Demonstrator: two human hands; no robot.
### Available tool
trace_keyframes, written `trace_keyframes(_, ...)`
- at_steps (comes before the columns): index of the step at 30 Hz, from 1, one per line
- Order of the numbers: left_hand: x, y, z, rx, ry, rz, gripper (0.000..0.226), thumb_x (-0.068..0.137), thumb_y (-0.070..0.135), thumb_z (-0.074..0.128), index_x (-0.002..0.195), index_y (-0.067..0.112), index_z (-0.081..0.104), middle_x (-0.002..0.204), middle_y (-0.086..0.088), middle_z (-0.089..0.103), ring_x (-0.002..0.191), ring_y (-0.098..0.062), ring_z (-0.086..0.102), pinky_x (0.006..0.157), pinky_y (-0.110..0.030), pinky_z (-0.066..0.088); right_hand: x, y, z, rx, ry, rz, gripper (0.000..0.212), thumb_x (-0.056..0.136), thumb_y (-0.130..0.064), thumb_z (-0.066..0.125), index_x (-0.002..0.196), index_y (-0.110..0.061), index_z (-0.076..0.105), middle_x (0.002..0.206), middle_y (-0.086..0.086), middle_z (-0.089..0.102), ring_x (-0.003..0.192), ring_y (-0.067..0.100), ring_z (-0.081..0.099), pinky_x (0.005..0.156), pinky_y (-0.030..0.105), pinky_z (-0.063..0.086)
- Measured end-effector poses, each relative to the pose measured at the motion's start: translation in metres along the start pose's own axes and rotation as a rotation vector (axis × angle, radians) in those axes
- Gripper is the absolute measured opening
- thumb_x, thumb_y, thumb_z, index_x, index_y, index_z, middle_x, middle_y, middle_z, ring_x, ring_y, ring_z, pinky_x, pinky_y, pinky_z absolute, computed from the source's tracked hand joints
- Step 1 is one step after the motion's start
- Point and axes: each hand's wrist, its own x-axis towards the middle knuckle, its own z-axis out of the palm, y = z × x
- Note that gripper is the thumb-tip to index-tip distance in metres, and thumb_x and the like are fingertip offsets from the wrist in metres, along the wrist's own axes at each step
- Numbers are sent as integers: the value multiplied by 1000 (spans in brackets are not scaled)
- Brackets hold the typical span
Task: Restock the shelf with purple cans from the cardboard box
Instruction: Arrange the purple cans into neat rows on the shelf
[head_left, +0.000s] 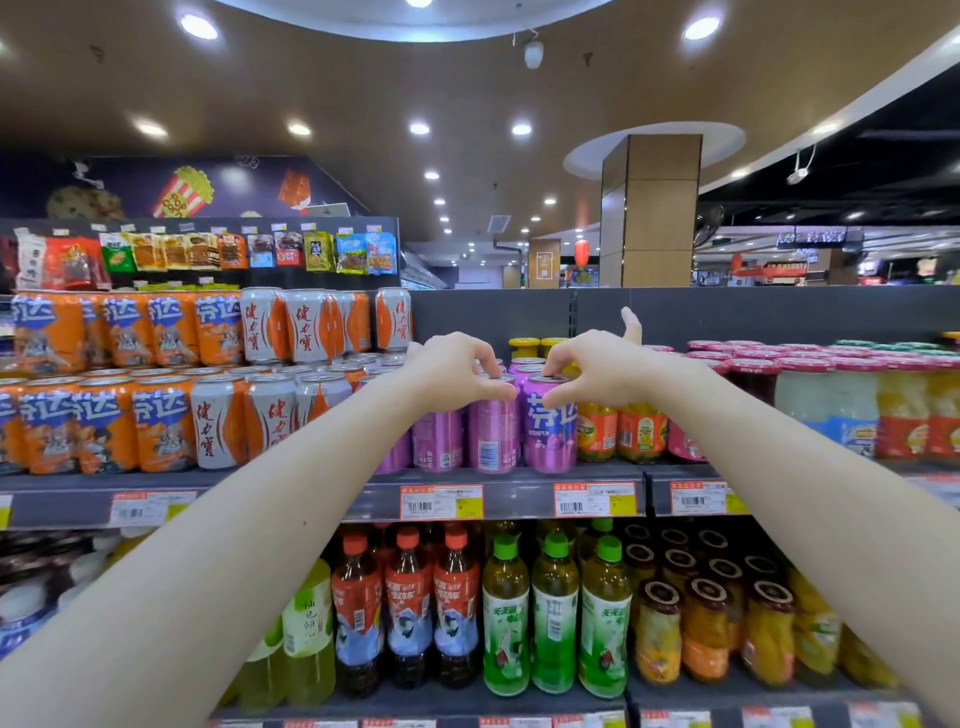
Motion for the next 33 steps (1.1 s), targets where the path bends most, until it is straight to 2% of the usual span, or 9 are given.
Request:
trace_keyframes(5,-3,-10,-9,-175,-132,51,22,88,51,76,108,45,72,112,13,70,113,-15,63,109,-50,45,-3,2,-3,33,-29,23,37,88,-61,63,117,-39,64,121,-17,65,130,18,53,111,63,-23)
trace_keyframes(9,-1,-11,-18,-55,-168,85,20,93,42,71,111,50,67,133,14,62,128,-17,54,112,-49,30,-2,-5,-6,40,-37,22,50,82,-66,64,125,-41,61,130,-18,63,132,16,51,111,63,-24)
trace_keyframes(14,1,-16,-20,120,-125,89,30,92,19,58,90,49,58,111,19,60,111,-17,51,91,-40,20,7,-26,-8,151,28,-35,45,86,-58,66,129,-45,61,137,-19,60,139,14,45,113,59,-21)
trace_keyframes(17,1,-15,-13,123,-60,83,7,86,39,53,86,42,59,88,22,60,96,-12,59,85,-40,18,14,-42,0,110,9,-56,34,84,-55,70,114,-40,67,113,-19,66,127,17,54,116,57,-12)
trace_keyframes(19,1,-17,-6,129,-10,90,22,82,59,52,87,38,59,81,18,63,89,-6,58,82,-40,19,17,-47,3,132,15,-42,30,82,-53,73,104,-35,65,97,-22,60,115,17,59,117,53,-2)
trace_keyframes(22,-1,-22,-2,142,38,170,35,84,71,64,100,40,61,93,23,67,90,0,55,81,-38,16,21,-44,3,163,8,-27,30,77,-55,76,91,-32,62,96,-16,65,103,16,59,114,50,6)
trace_keyframes(25,-3,-23,-3,148,32,233,35,85,63,72,114,43,64,105,24,68,98,-2,53,85,-38,17,23,-42,5,210,1,-23,31,75,-54,79,84,-32,60,88,-16,68,90,8,59,113,49,13)
trace_keyframes(31,-5,-34,-13,187,21,234,25,91,37,72,112,48,63,114,19,62,111,-11,49,95,-40,22,26,-39,1,221,-69,34,45,82,-40,76,124,-38,60,96,-21,67,103,10,59,115,53,5)
trace_keyframes(33,-6,-37,-12,154,23,222,28,89,34,66,112,49,65,112,20,61,108,-12,48,93,-39,22,27,-38,3,170,-82,27,40,85,-41,73,123,-32,65,99,-19,68,108,14,57,115,53,6)
